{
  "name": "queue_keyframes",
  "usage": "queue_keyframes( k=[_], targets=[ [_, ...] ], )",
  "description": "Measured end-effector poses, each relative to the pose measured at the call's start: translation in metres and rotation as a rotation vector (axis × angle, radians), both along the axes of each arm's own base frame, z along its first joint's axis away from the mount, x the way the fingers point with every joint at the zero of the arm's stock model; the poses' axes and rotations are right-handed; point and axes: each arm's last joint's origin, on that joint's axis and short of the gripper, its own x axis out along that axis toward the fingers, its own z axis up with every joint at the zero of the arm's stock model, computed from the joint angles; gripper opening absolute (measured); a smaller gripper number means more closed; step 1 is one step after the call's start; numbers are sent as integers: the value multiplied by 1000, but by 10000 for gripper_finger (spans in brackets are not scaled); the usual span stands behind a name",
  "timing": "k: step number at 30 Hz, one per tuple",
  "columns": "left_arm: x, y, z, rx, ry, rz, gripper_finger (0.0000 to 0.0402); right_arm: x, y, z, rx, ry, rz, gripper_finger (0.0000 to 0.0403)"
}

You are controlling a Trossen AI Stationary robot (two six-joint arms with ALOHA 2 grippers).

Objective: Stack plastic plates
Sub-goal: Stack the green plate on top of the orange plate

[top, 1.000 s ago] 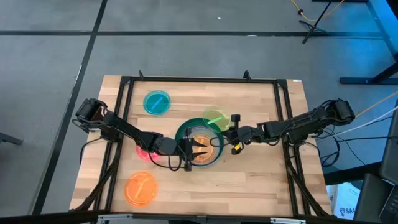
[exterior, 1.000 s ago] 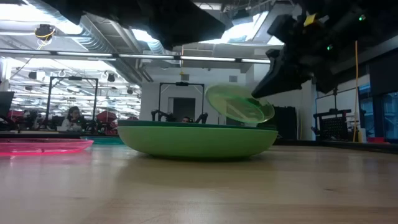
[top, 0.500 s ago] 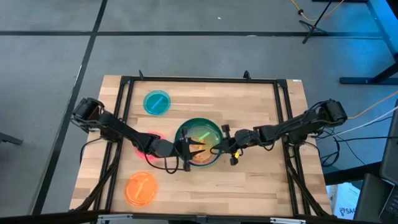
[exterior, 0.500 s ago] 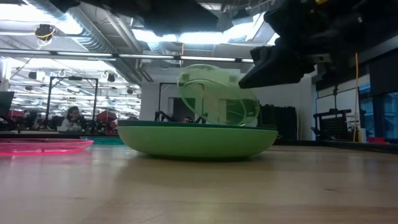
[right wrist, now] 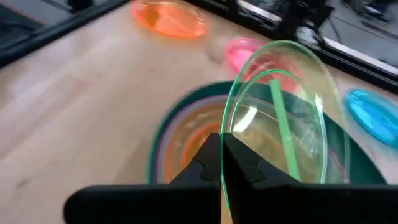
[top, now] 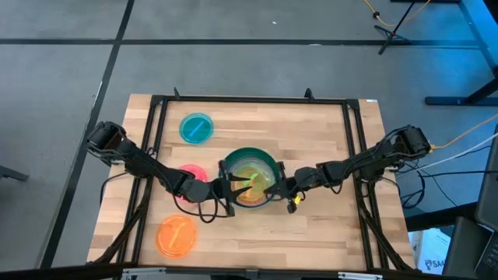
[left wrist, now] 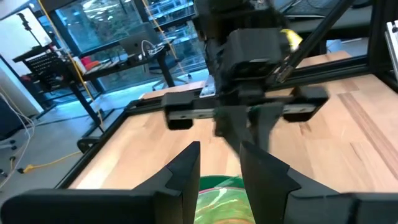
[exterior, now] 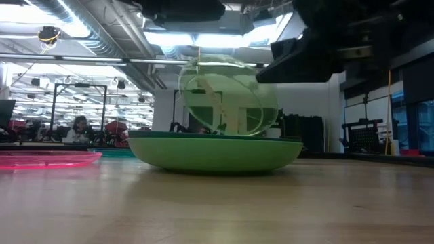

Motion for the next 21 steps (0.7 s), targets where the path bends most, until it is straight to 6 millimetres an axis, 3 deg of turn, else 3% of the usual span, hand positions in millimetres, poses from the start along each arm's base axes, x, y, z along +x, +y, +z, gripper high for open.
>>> queue_keyframes(
  k=[8,16,21],
  targets=[
    [0,0,0,6,1,-1,107,0,2,-2,17,42,61,1],
    [0,0,-1,-13,9,-1,107,6,3,-17,40,84,32,3],
    [-1,0,-3,-23,24,2,107,10,3,-15,37,72,-12,51]
  ],
)
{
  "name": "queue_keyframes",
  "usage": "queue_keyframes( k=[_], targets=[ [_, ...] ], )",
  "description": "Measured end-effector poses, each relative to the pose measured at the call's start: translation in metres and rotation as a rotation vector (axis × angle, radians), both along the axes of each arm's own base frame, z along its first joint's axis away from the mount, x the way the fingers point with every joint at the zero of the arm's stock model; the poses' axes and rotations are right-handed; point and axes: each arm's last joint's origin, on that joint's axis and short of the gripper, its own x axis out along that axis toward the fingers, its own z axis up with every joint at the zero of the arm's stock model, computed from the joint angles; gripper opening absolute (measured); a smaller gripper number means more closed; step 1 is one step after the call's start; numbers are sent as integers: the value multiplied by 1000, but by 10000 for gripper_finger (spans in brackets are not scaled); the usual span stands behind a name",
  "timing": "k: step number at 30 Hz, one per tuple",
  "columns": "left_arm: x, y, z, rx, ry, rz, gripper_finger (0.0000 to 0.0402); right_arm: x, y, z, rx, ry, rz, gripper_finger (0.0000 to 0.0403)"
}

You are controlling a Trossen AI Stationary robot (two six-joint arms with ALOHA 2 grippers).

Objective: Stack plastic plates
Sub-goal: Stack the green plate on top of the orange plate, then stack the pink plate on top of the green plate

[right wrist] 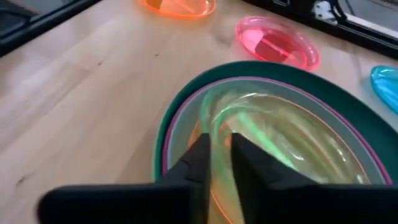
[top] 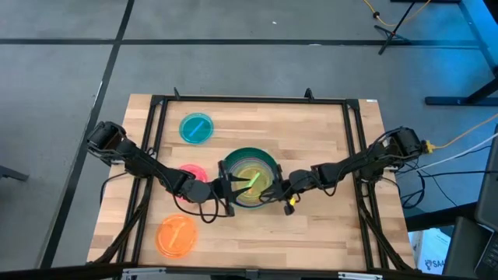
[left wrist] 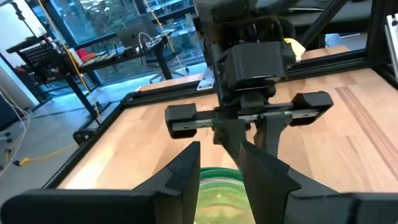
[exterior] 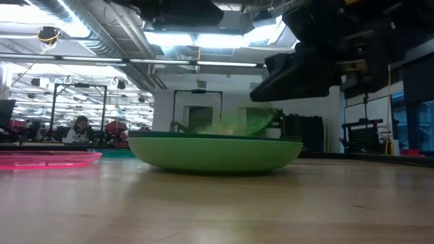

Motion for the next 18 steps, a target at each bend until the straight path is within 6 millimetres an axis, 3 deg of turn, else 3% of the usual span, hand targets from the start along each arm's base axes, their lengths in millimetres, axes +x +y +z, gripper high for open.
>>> queue_keyframes(
  k=[8,11,18],
  targets=[
    [-2,5,-11,-90,77,29,107,-4,-1,7,8,45,-10,157],
    [-3,7,-17,-131,119,39,107,-10,-3,26,8,54,-12,168],
    [3,23,-18,-186,110,89,118,-38,-12,49,-1,151,-87,170]
  ],
)
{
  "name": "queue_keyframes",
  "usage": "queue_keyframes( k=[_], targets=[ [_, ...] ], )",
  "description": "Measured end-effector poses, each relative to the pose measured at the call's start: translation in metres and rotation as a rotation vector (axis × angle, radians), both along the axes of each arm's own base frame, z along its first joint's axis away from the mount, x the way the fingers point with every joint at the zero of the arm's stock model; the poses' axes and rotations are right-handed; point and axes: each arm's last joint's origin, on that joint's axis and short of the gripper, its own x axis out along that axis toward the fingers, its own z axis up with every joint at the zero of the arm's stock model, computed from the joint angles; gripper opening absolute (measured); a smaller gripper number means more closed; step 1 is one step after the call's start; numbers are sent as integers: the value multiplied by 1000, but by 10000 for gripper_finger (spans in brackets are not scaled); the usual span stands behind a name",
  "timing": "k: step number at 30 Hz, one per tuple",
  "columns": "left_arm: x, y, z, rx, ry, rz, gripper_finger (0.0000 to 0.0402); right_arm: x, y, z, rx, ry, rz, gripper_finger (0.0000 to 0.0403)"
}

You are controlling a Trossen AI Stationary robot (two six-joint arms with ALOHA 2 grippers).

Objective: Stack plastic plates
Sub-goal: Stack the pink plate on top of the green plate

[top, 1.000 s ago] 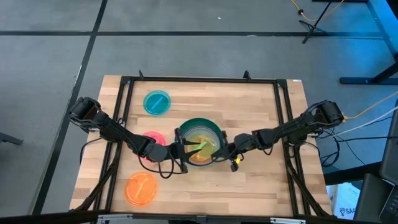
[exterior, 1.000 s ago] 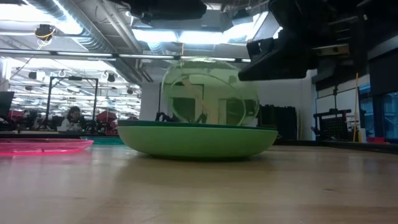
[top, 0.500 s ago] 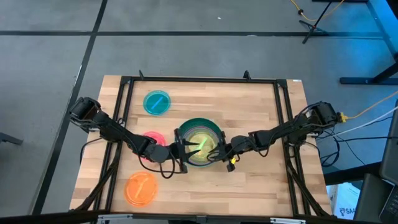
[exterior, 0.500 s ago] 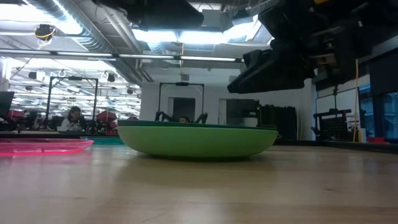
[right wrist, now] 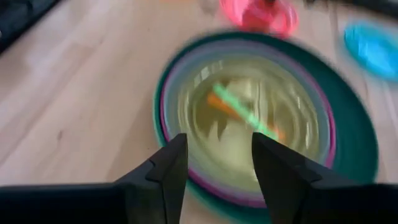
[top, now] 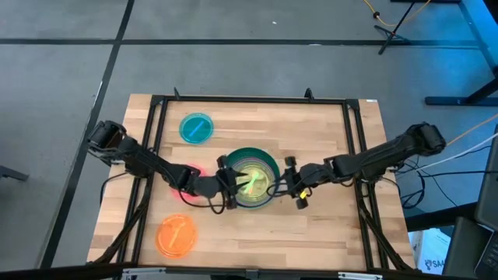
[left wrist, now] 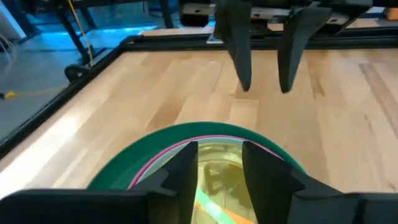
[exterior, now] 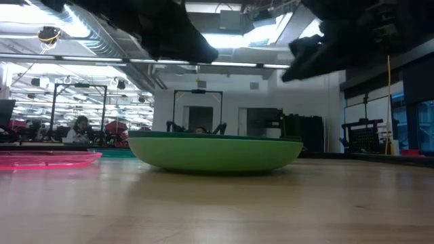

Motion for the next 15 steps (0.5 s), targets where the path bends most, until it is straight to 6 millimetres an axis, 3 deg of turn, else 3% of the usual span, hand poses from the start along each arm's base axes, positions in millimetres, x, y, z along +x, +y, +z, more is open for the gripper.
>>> queue_keyframes(
  k=[8,12,15],
  targets=[
    [4,25,-9,-117,77,25,173,-24,-7,-4,-3,189,-43,170],
    [0,28,-17,-138,175,9,175,-34,-9,-18,-1,190,-32,170],
    [-4,27,-11,-197,267,44,173,-45,-13,-27,-36,186,-15,170]
  ],
)
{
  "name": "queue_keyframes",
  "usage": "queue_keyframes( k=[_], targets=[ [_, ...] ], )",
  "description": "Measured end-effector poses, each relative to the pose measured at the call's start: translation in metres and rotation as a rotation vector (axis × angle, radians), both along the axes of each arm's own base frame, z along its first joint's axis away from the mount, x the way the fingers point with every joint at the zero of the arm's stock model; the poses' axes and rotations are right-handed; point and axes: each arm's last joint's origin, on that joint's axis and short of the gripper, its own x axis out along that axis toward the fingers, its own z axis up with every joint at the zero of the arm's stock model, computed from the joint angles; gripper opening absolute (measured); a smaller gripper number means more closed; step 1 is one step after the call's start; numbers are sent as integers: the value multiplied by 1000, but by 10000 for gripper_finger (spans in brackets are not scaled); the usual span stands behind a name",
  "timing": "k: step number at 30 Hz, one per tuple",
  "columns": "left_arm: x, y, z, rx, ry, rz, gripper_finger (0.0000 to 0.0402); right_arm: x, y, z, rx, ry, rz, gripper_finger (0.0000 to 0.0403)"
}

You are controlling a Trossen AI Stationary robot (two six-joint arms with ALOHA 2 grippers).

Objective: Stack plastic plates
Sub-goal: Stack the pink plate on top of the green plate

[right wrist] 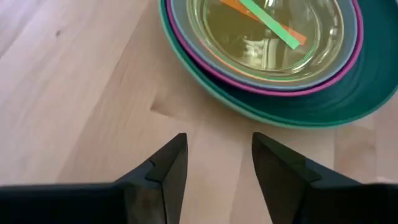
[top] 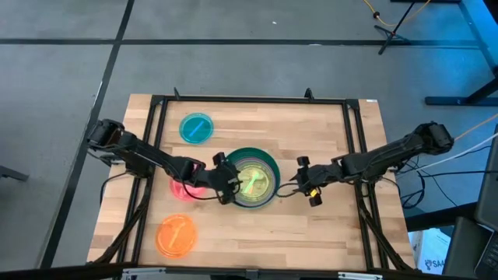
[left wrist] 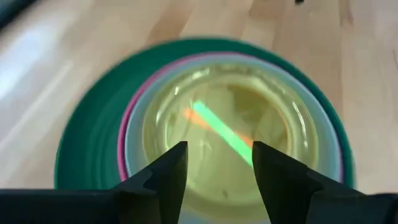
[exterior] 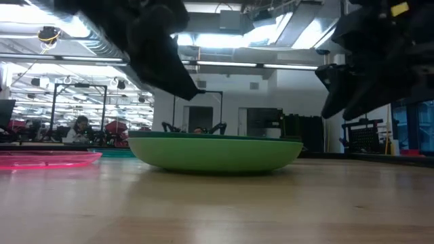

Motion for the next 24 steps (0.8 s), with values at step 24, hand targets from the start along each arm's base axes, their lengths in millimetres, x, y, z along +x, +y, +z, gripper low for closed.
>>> queue_keyframes(
  k=[24],
  targets=[
    [-67,-37,-17,-474,604,390,173,-31,-9,-21,65,-34,-78,170]
  ],
)
